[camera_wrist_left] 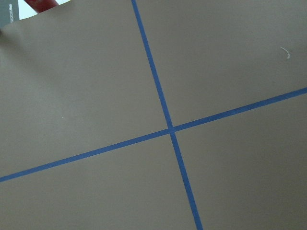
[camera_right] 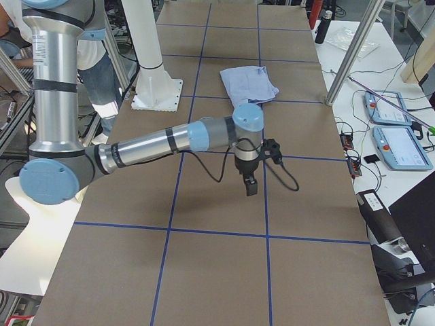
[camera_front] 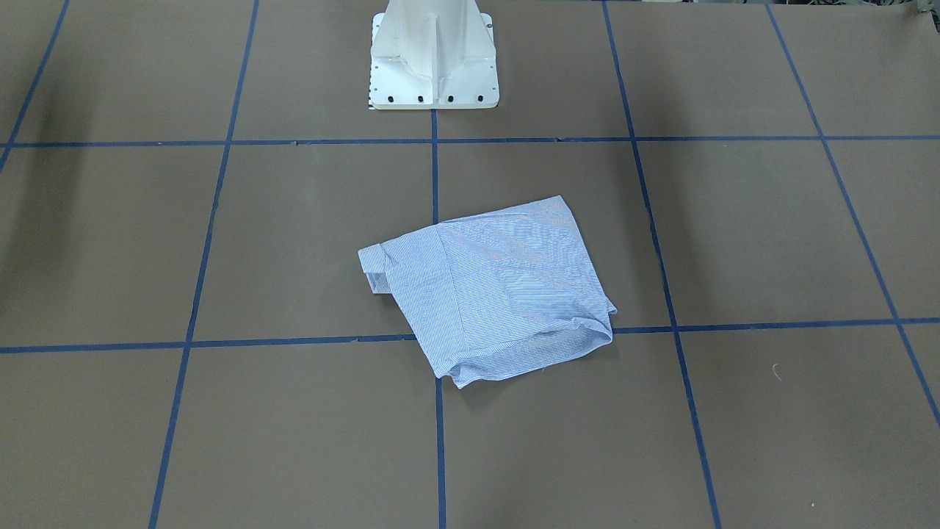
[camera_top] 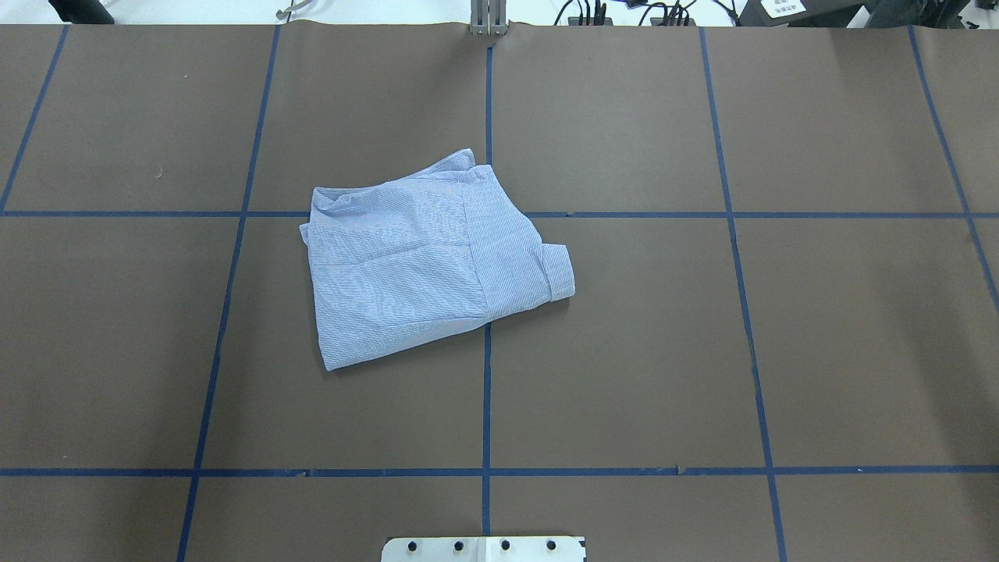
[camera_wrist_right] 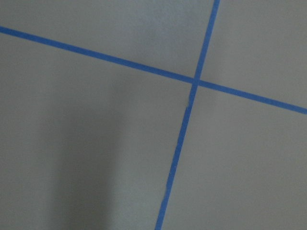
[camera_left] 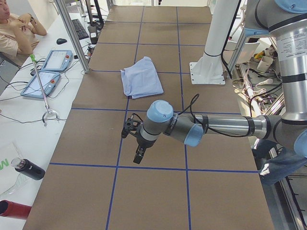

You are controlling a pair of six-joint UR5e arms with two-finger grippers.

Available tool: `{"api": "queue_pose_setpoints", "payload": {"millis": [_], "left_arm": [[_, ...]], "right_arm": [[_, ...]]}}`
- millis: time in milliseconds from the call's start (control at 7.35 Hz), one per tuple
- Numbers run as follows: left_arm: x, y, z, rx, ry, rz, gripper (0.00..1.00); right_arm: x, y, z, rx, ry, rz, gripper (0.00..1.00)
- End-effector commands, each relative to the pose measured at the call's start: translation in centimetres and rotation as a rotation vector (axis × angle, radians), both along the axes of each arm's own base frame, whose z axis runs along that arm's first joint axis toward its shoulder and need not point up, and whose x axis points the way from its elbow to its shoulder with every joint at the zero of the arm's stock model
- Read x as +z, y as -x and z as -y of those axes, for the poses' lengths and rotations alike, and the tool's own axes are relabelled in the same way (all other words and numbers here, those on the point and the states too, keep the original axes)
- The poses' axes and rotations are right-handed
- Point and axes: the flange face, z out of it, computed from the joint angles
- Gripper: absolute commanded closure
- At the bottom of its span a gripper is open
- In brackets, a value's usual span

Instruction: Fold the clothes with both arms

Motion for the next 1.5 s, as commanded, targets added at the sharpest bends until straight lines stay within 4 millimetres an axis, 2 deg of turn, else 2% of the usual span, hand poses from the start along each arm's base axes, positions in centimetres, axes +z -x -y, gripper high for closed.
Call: {"api": "queue_pose_setpoints", "payload": {"millis": [0,272,545,817,1089,1225,1361], "left_arm": [[1.7,1.0,-1.2,-0.014,0.065,-0.088,0.0],[3.2,1.5,-1.7,-0.034,0.168,-0.038,0.0],[3.0,1.5,-2.3,-0.037,0.251,-0.046,0.0],[3.6,1.5,-2.5,-0.039,0.257,-0.05,0.0],[3.4,1.5,-2.7,-0.033,0.244,-0.046,0.0],[3.8,1.3,-2.7,-0.028,0.253,-0.046,0.0],[3.4,1.2,-2.4,-0.026,0.235,-0.047,0.0]], "right_arm": [[1.9,-0.4,-1.1,0.029,0.038,0.0,0.0],[1.7,-0.3,-0.7,0.04,0.042,0.008,0.0],[1.0,0.1,-0.6,0.03,0.034,0.055,0.0],[0.4,0.2,-0.4,0.027,0.031,0.064,0.0],[-2.0,0.1,-0.5,0.03,0.083,0.068,0.0],[-2.3,-0.4,-1.3,0.034,0.094,0.061,0.0],[-2.2,-0.4,-1.3,0.032,0.092,0.06,0.0]]}}
